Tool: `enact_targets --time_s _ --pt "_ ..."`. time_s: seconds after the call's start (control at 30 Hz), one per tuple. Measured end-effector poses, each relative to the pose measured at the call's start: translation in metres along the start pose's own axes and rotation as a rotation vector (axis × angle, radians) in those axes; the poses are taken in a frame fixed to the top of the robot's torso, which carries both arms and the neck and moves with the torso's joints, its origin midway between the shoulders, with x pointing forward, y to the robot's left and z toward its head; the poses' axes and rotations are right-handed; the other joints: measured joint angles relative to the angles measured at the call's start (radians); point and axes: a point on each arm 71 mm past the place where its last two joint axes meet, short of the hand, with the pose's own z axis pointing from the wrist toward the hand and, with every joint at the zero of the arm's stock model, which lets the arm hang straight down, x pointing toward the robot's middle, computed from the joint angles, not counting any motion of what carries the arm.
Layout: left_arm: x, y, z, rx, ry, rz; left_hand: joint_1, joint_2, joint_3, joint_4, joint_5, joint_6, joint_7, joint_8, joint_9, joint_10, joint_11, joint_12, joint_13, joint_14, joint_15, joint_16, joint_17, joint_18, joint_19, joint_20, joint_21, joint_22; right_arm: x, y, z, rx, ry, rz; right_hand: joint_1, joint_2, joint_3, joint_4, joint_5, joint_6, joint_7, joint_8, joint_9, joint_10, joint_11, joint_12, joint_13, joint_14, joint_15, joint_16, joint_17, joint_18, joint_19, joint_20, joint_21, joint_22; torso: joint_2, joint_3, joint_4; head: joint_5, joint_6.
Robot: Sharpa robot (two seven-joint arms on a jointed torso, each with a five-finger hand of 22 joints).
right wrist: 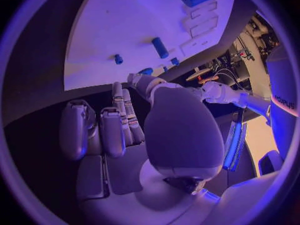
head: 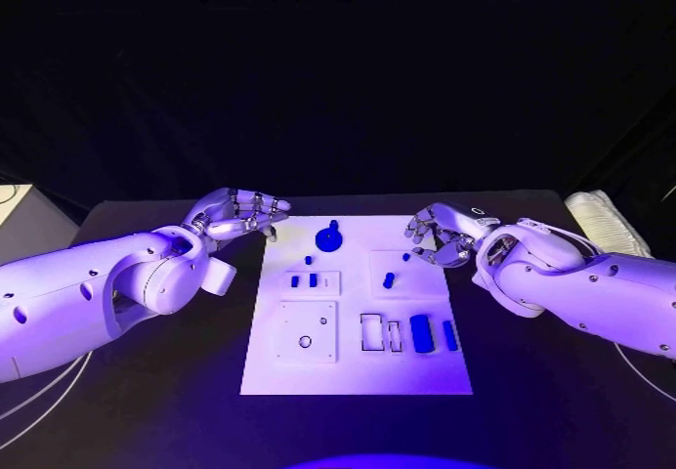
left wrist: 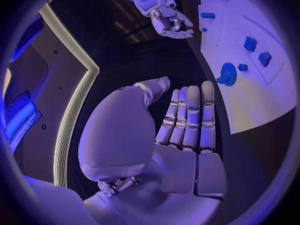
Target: Assemble the parts on the task board
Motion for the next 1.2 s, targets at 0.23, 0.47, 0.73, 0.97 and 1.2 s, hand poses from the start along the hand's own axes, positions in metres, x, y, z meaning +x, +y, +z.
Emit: enact_targets --time_s 0.23,0.47,0.73,0.97,1.2 --pt "0.001 -0.003 -0.004 0.015 0.009 -0.072 0.0 0.0 -0.005 0.0 0.0 0.0 0.0 0.005 0.0 0.0 0.0 0.0 -0.001 0.0 0.0 -0.002 0.0 0.0 0.0 0.0 -0.004 -0.003 0.011 0.003 0.007 -0.002 0.025 -0.086 0.0 0.0 0.007 -0.007 0.0 0.019 -0.015 0.0 0.0 0.027 -0.012 -0.037 -0.05 -0.003 -0.003 0.002 -0.004 0.0 0.006 -0.011 0.006 0.0 0.001 0.0 0.0 -0.002 0.0" --pt "0.004 -0.004 -0.006 0.024 0.018 -0.1 0.0 0.0 -0.008 -0.003 0.0 -0.003 0.003 0.005 0.0 0.0 0.0 0.0 -0.002 0.0 0.0 -0.007 0.0 0.0 0.008 0.0 -0.01 -0.007 0.019 0.005 0.012 0.009 0.042 -0.138 0.0 0.0 0.008 -0.008 0.0 0.023 -0.019 0.0 0.0 0.036 -0.014 -0.044 -0.063 0.0 -0.008 -0.002 -0.009 0.0 0.005 -0.013 0.006 0.0 0.001 0.0 -0.0002 -0.002 -0.004" --pt "0.003 -0.005 -0.007 0.024 0.016 -0.109 0.0 0.0 -0.02 0.004 0.0 -0.009 0.009 0.005 -0.001 0.0 0.0 0.0 -0.003 0.004 0.004 -0.012 0.0 0.0 0.015 0.0 -0.018 -0.015 0.027 0.009 0.015 0.007 0.062 -0.165 0.0 0.0 0.017 -0.017 0.0 0.044 -0.027 0.0 0.005 0.066 -0.02 -0.057 -0.085 0.0 -0.007 -0.005 -0.015 0.0 0.005 -0.013 0.012 0.001 0.001 -0.0001 -0.0006 0.002 -0.009" --pt "0.003 -0.005 -0.008 0.022 0.016 -0.115 0.0 0.0 -0.029 0.007 0.0 -0.022 0.01 0.005 -0.004 -0.004 0.004 -0.007 -0.006 0.004 0.004 -0.017 0.0 0.0 0.015 0.0 -0.027 -0.022 0.028 0.011 0.017 0.007 0.063 -0.178 -0.014 0.014 0.025 -0.014 0.0 0.073 -0.039 0.006 0.016 0.108 -0.032 -0.064 -0.103 0.001 -0.017 -0.009 -0.021 0.0 0.003 -0.022 0.024 0.001 0.001 0.0006 -0.0013 0.005 -0.012" --pt "0.003 -0.005 -0.008 0.019 0.015 -0.118 0.0 0.0 -0.029 0.007 0.0 -0.022 0.01 0.005 -0.005 -0.004 0.004 -0.007 -0.006 0.003 0.004 -0.017 0.0 0.0 0.018 0.003 -0.027 -0.023 0.029 0.012 0.019 0.01 0.065 -0.186 0.001 0.037 0.048 -0.037 -0.002 0.105 -0.044 0.021 0.033 0.157 -0.036 -0.071 -0.113 0.002 -0.024 -0.013 -0.026 0.0 0.005 -0.027 0.041 0.001 0.0 0.0012 -0.0016 0.005 -0.017"
